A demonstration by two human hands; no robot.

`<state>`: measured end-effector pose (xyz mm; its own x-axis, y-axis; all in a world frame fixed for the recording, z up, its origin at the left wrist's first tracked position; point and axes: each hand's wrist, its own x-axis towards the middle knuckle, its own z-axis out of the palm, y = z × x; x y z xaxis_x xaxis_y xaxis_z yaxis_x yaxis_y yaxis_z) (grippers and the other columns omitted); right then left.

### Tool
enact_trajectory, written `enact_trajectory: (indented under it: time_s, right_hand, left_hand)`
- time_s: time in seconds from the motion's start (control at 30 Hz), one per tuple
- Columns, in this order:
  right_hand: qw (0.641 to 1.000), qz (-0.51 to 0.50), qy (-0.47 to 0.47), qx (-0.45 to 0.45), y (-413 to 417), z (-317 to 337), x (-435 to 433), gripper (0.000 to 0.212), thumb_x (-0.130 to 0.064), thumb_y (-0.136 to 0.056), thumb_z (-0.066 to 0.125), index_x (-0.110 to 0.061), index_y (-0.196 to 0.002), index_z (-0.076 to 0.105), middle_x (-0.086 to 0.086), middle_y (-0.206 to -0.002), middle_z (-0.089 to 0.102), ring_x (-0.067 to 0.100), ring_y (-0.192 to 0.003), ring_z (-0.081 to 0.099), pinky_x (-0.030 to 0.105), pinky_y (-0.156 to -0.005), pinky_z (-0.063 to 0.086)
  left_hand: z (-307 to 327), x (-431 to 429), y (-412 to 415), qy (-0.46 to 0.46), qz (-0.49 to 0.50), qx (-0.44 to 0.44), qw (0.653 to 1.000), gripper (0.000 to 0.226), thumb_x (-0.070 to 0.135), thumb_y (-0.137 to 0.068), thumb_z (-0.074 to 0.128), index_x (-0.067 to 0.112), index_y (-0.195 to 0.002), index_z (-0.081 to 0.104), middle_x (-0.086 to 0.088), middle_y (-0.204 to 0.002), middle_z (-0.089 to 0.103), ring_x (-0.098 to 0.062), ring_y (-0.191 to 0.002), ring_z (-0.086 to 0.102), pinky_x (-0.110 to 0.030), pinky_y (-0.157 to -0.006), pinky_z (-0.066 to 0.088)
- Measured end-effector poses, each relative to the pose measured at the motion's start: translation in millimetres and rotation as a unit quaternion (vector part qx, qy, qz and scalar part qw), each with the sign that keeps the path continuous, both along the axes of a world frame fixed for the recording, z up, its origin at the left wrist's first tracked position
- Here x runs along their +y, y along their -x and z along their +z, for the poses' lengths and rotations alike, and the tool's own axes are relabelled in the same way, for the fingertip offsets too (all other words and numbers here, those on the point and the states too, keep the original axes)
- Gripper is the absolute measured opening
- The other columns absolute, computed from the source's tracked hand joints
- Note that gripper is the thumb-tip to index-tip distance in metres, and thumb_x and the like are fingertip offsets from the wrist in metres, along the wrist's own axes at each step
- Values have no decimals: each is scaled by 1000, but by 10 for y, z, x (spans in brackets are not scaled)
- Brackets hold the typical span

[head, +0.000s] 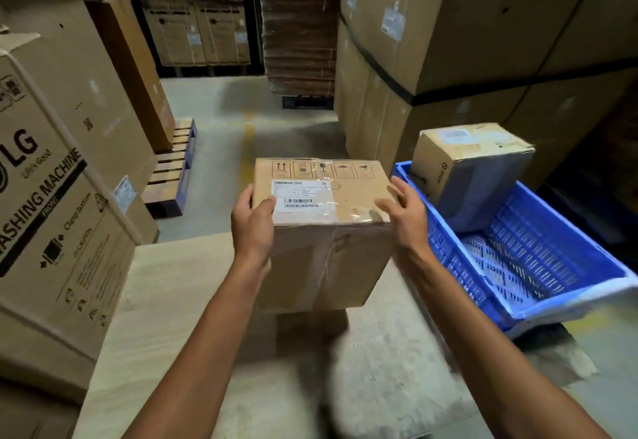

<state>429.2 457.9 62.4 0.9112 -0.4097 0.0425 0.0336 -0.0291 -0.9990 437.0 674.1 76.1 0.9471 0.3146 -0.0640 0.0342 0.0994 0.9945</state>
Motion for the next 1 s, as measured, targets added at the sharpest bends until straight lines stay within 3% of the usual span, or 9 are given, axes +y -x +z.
enact_trajectory:
  time_s: [0.1, 0.2, 0.3, 0.4, 0.5, 0.57, 0.7, 0.87, 1.0]
  right_hand:
    - [998, -50, 32, -36, -6, 383, -331, 63, -18, -79, 67, -13, -141, 55, 2, -134, 63, 15, -118, 62, 30, -98, 54]
    - [993, -82, 75, -48, 5, 696, -695, 33, -17, -79, 63, -22, -111, 70, -14, -105, 73, 8, -101, 67, 38, -92, 56]
    - [988, -121, 39, -84, 61, 997, -1065, 37, -11, -84, 64, -18, -121, 69, -20, -103, 70, 7, -104, 67, 30, -89, 56]
    - [985, -126, 37, -114, 156, 1301, -1487, 26, -3, -87, 61, -26, -94, 72, -32, -84, 70, -3, -90, 68, 22, -78, 57]
    - [978, -155, 41, -135, 214, 1549, -1936, 55, -14, -78, 65, -12, -133, 63, -10, -127, 67, 8, -112, 65, 29, -93, 57]
    - [975, -164, 61, -138, 232, 1682, -2295, 66, -15, -76, 65, -8, -141, 55, 0, -138, 62, 11, -118, 63, 28, -96, 56]
    - [973, -171, 72, -141, 250, 1782, -2895, 68, -19, -73, 66, -9, -140, 57, 1, -136, 64, 12, -116, 64, 33, -98, 56]
    - [973, -173, 76, -133, 103, 1693, -3673, 62, -14, -78, 67, -9, -139, 58, 2, -136, 64, 14, -116, 64, 27, -90, 56]
    - [980, -163, 66, -91, -109, 1407, -4128, 56, -9, -83, 66, -7, -138, 58, 4, -135, 64, 17, -115, 64, 21, -79, 52]
  left_hand:
    - [356, -302, -118, 3, -28, -34, 999, 39, 18, -88, 56, 22, -127, 59, 0, -116, 70, -17, -103, 69, -46, -94, 56]
    - [651, -662, -177, -15, -56, -62, 996, 54, 30, -78, 53, 23, -131, 57, 3, -117, 70, -17, -105, 68, -47, -96, 55]
    - [886, -1077, -121, -57, -100, -111, 987, 48, 37, -80, 50, 29, -128, 55, 7, -119, 67, -16, -108, 65, -47, -99, 53]
    - [1106, -1497, -67, -57, -132, -163, 976, 38, 35, -82, 50, 37, -120, 52, 6, -120, 66, -16, -110, 64, -46, -100, 52]
    - [1287, -1911, -64, -30, -141, -189, 971, 35, 31, -79, 52, 35, -114, 54, 1, -122, 66, -17, -111, 64, -47, -102, 50]
    - [1367, -2231, -46, -6, -148, -188, 971, 37, 32, -79, 54, 35, -115, 54, 0, -124, 66, -17, -112, 64, -48, -102, 51]
    - [1422, -2810, -7, 12, -161, -185, 969, 27, 31, -79, 54, 37, -105, 55, -1, -123, 65, -17, -110, 65, -45, -100, 52]
    - [1328, -3540, -99, 21, -161, -183, 970, 27, 9, -97, 52, 25, -119, 49, 2, -114, 63, -10, -99, 63, -29, -88, 51]
    - [1088, -3949, -209, 2, -157, -141, 977, 25, 16, -90, 56, 28, -112, 52, -4, -119, 64, -21, -109, 63, -39, -98, 51]
